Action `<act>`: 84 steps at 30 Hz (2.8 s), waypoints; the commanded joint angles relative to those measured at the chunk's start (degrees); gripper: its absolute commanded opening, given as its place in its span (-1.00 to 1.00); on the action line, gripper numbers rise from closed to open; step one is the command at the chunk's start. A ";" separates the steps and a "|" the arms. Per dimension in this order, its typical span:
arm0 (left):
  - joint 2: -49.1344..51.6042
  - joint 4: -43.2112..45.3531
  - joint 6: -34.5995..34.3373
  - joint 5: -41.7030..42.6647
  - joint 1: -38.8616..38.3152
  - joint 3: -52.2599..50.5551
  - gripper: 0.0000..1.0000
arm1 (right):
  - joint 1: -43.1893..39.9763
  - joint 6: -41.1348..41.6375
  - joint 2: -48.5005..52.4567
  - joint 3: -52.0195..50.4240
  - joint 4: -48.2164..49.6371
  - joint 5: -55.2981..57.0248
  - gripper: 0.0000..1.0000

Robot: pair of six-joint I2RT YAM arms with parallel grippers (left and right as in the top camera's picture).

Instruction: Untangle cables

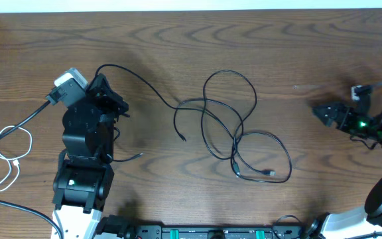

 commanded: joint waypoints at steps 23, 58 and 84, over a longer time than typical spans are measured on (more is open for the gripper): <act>1.33 -1.11 1.20 -4.35 0.35 0.17 -0.85 | 34.93 -3.45 0.20 0.24 -7.50 21.86 0.79; 1.40 -1.36 1.40 -15.52 5.57 0.17 -0.85 | 33.92 -0.42 0.20 -6.60 -3.82 54.21 -0.71; 2.10 -11.87 1.31 -15.67 35.78 0.17 -0.85 | -5.25 12.09 0.20 -6.58 2.51 53.96 -0.39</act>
